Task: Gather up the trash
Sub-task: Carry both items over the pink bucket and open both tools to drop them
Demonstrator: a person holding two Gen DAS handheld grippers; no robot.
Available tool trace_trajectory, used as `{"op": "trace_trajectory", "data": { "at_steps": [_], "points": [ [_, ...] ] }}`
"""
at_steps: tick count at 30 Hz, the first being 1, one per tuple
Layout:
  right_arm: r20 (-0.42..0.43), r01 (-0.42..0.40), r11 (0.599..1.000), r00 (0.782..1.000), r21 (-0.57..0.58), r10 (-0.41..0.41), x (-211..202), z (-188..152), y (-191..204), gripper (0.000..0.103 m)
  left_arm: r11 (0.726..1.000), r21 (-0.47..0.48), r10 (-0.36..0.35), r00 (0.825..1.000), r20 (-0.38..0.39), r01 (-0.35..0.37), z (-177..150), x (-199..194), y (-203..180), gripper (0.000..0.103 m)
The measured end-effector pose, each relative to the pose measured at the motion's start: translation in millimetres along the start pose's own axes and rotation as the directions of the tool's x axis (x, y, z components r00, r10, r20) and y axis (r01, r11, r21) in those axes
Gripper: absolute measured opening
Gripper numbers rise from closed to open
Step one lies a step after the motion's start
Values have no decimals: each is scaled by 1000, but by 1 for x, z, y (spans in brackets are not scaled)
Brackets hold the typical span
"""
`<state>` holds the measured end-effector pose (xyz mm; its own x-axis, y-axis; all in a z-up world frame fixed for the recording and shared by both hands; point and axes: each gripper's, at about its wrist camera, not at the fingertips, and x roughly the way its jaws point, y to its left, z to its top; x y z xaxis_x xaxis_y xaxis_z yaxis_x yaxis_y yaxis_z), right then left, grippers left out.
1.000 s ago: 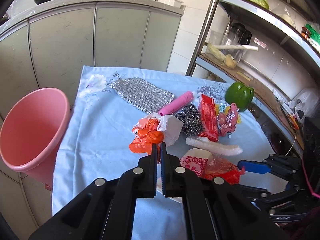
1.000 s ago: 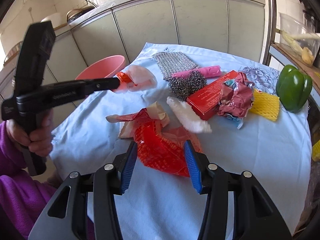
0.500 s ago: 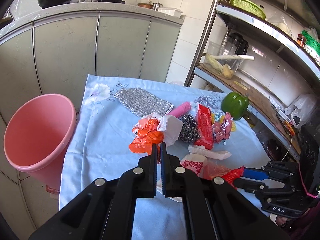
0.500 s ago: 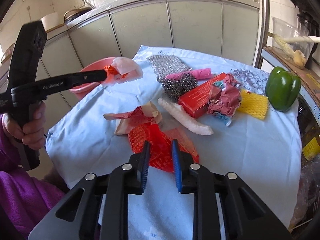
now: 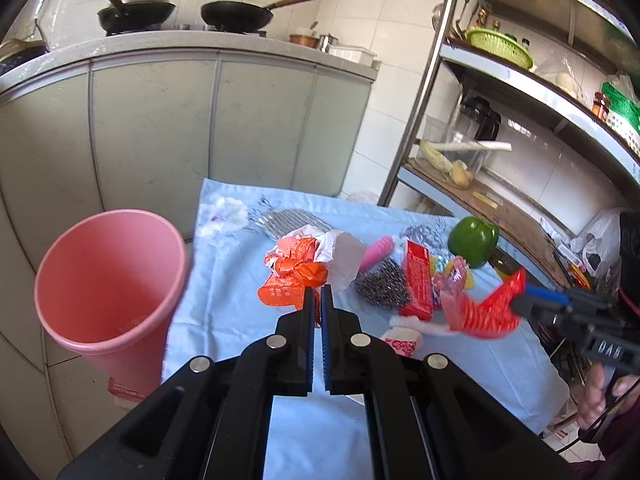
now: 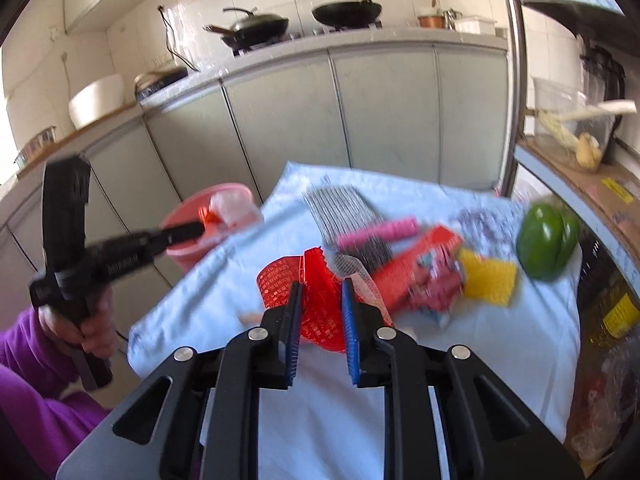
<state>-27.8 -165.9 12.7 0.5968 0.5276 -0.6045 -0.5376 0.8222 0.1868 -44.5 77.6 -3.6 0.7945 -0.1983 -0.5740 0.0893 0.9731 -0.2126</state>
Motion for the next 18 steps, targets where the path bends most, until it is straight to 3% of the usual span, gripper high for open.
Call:
{"op": "trace_trajectory", "data": {
  "at_steps": [8, 18],
  "points": [
    [54, -37, 996, 998, -82, 41, 21, 42, 35, 19, 997, -56, 50, 998, 48, -48, 4, -19, 31, 2],
    [42, -149, 979, 987, -139, 156, 71, 85, 86, 20, 982, -137, 147, 985, 94, -134, 7, -43, 78, 2]
  ]
}}
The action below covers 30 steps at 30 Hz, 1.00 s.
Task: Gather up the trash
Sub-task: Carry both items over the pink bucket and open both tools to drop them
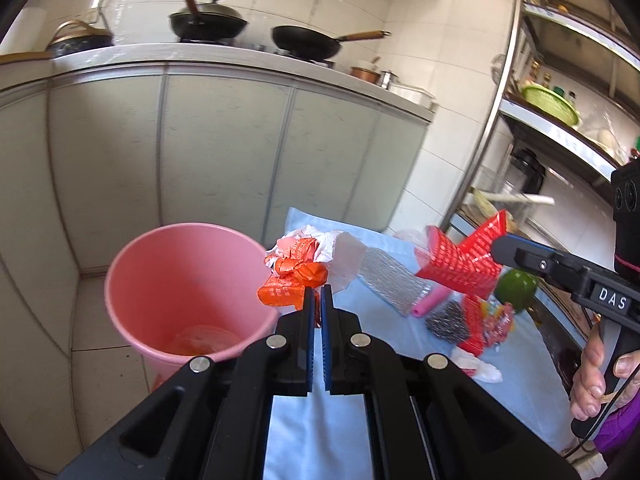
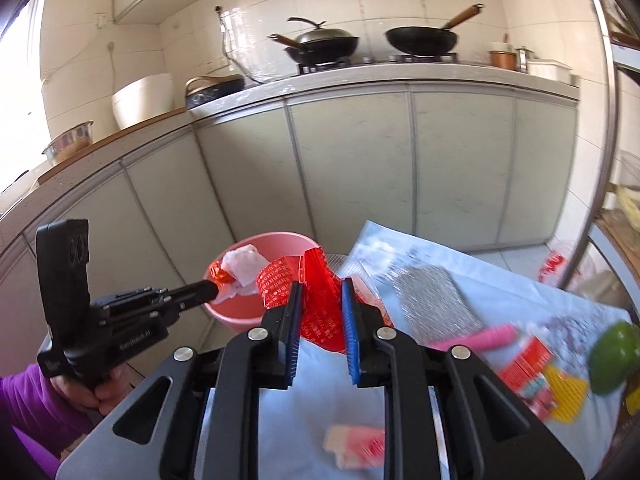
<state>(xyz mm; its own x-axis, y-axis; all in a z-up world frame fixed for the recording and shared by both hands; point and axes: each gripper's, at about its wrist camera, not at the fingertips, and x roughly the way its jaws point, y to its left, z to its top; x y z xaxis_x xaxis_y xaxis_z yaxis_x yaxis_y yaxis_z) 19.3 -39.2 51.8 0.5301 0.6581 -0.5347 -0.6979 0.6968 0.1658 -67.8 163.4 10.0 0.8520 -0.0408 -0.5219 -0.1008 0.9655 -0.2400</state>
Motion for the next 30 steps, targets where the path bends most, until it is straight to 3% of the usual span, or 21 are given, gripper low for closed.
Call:
{"op": "trace_trajectory", "data": {
  "at_steps": [13, 25, 30],
  "points": [
    [-104, -149, 988, 984, -32, 145, 104, 33, 56, 20, 987, -108, 119, 992, -37, -122, -13, 6, 71, 2],
    [-203, -177, 984, 964, -14, 170, 177, 22, 75, 21, 973, -139, 171, 979, -111, -186, -23, 34, 93, 3],
    [-240, -178, 984, 955, 14, 177, 188, 19, 70, 29, 965, -161, 187, 973, -133, -207, -26, 40, 100, 6]
  ]
}}
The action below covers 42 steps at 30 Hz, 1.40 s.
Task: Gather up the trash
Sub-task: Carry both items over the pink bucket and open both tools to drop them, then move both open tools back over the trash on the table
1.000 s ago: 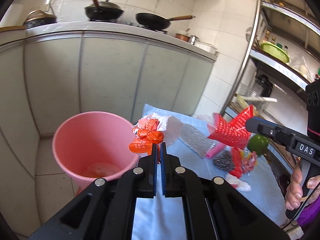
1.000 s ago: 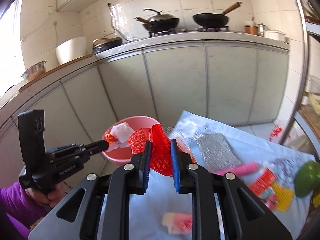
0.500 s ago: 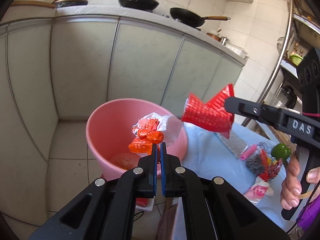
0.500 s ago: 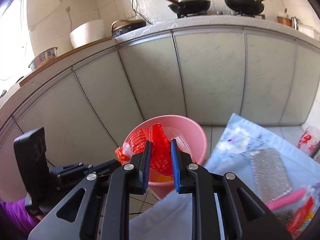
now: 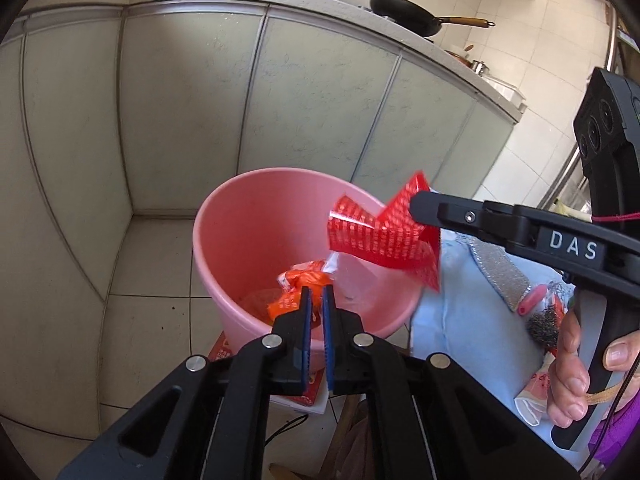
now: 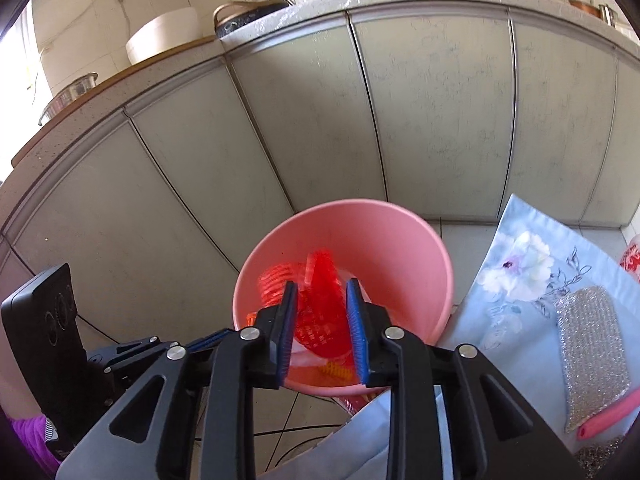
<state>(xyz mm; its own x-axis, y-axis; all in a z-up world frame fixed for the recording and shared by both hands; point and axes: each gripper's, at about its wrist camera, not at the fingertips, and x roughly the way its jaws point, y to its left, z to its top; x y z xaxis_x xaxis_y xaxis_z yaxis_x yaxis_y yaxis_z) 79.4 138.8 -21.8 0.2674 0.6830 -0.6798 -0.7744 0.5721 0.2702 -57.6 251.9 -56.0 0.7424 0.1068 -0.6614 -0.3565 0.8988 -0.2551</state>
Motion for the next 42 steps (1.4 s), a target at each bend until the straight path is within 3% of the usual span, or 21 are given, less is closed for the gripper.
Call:
{"op": "trace_trajectory", "data": {
  "at_steps": [5, 19, 26, 35, 39, 42],
  "points": [
    [-3, -6, 1000, 1000, 2, 6, 0, -1, -3, 37, 999, -35, -5, 1000, -5, 5, 0, -1, 5, 12],
    [67, 28, 999, 997, -18, -27, -44, -12, 2, 37, 998, -11, -53, 998, 32, 54, 6, -19, -14, 15],
    [100, 67, 998, 993, -13, -65, -79, -31, -1, 37, 995, 23, -101, 994, 37, 100, 6, -30, -35, 32],
    [115, 163, 985, 979, 58, -168, -128, -71, -30, 38, 982, 83, -173, 985, 7, 172, 1, -31, -75, 36],
    [136, 213, 972, 965, 102, -226, -157, -91, -49, 45, 971, 121, -204, 979, -17, 204, -2, -30, -99, 36],
    [158, 278, 953, 942, 118, -295, -180, -110, -60, 47, 963, 134, -230, 973, -32, 232, -6, -29, -114, 36]
  ]
}}
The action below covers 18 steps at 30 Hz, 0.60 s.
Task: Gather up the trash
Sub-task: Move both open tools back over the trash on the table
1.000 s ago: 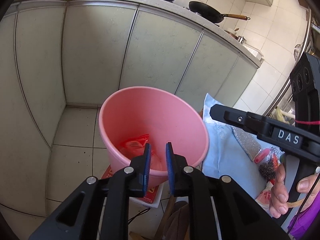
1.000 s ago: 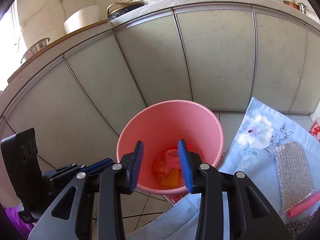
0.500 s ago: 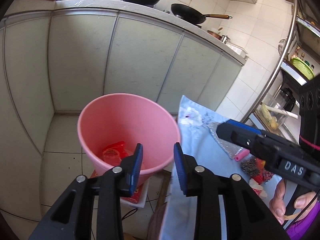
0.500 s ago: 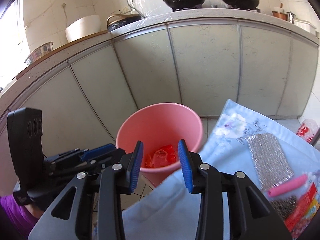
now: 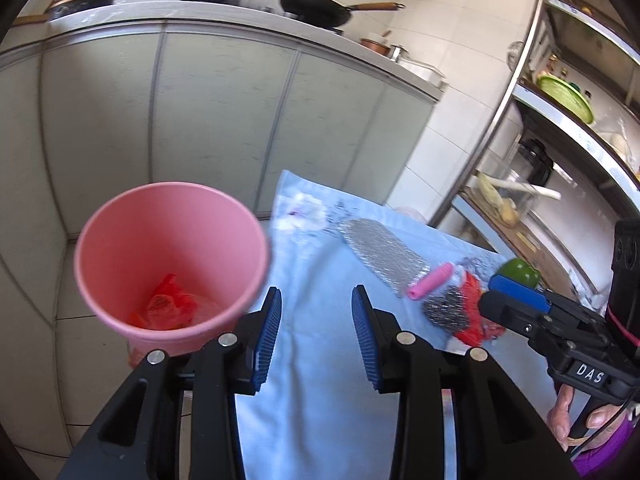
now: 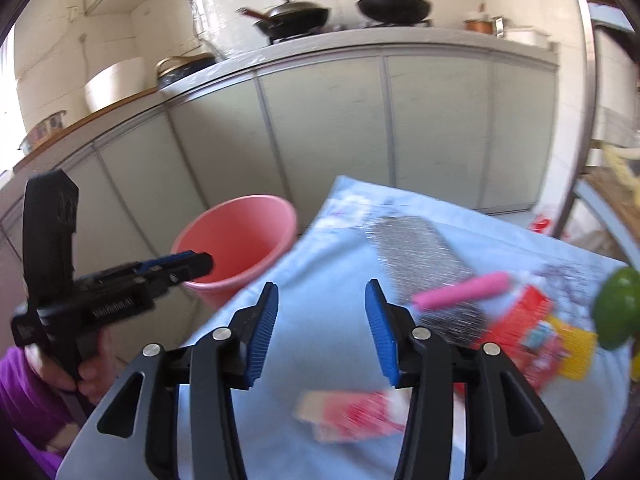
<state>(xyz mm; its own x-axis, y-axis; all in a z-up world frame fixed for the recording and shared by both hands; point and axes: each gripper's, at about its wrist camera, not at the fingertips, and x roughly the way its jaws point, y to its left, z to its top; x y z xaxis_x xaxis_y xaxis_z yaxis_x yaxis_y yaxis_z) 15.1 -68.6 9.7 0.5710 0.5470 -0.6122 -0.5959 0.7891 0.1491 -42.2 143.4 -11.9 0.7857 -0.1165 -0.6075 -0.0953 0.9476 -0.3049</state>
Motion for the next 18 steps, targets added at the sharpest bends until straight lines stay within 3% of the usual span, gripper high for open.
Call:
{"op": "trace_trajectory", "data": {
  "at_steps": [9, 18],
  "points": [
    [34, 162, 984, 986, 72, -164, -49, -37, -62, 47, 994, 71, -82, 995, -60, 86, -4, 23, -55, 36],
    [29, 201, 962, 977, 186, -210, -65, -63, -111, 47, 983, 65, -156, 971, -183, 170, -5, 66, -114, 38]
  ]
}}
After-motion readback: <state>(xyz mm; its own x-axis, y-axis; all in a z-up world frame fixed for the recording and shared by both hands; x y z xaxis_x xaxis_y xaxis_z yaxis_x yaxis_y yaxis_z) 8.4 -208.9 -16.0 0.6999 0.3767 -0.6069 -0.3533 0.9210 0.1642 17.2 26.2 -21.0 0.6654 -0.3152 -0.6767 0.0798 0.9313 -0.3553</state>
